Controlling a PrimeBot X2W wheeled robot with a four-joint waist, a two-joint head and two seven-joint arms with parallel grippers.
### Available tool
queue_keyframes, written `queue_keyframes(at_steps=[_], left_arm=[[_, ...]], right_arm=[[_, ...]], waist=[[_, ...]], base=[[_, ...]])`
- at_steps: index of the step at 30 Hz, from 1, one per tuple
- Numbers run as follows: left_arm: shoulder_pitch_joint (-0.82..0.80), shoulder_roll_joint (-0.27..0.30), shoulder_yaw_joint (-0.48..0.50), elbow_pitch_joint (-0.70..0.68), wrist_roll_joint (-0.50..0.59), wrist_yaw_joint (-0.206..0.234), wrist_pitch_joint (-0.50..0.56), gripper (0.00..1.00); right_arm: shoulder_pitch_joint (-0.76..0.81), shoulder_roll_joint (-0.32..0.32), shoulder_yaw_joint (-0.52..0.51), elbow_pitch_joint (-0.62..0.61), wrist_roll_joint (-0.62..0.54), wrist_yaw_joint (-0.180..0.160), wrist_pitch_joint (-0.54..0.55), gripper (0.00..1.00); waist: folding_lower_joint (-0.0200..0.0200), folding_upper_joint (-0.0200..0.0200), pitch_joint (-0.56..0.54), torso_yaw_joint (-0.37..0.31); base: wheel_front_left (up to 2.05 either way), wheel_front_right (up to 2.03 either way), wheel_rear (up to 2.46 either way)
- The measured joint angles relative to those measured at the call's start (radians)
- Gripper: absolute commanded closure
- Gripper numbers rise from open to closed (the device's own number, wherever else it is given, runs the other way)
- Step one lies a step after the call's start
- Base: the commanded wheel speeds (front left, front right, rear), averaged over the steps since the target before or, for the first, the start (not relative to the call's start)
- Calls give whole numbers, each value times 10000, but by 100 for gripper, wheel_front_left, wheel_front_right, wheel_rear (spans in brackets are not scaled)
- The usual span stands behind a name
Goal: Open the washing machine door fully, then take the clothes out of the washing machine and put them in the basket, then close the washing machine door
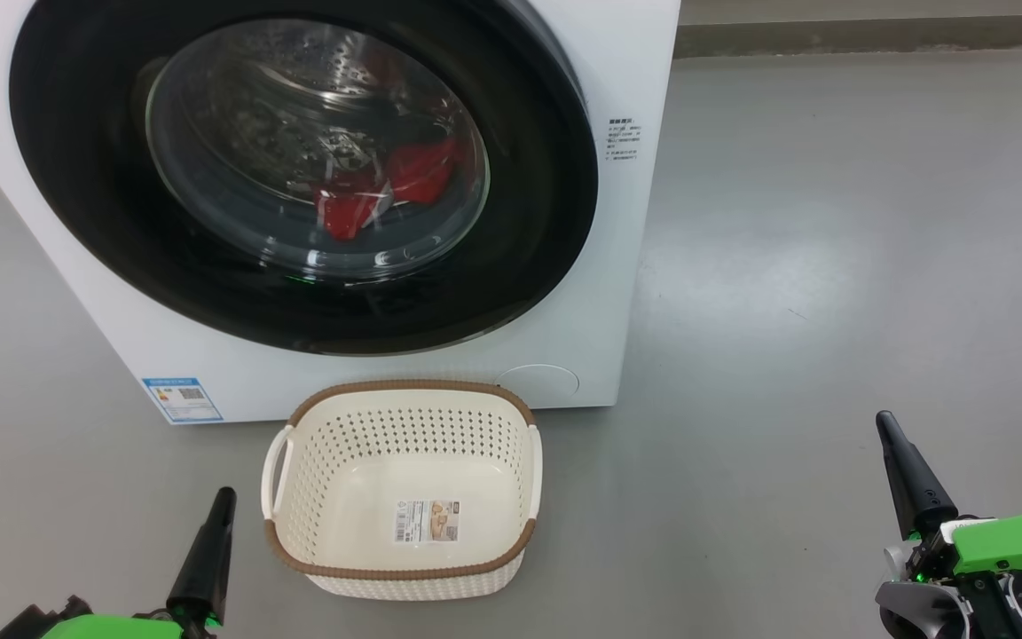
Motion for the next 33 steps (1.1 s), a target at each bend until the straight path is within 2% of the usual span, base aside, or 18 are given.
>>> queue_keyframes(at_steps=[33], left_arm=[[0, 0, 0, 0, 0, 0, 0, 100]], right_arm=[[0, 0, 0, 0, 0, 0, 0, 100]], waist=[[0, 0, 0, 0]], base=[[0, 0, 0]])
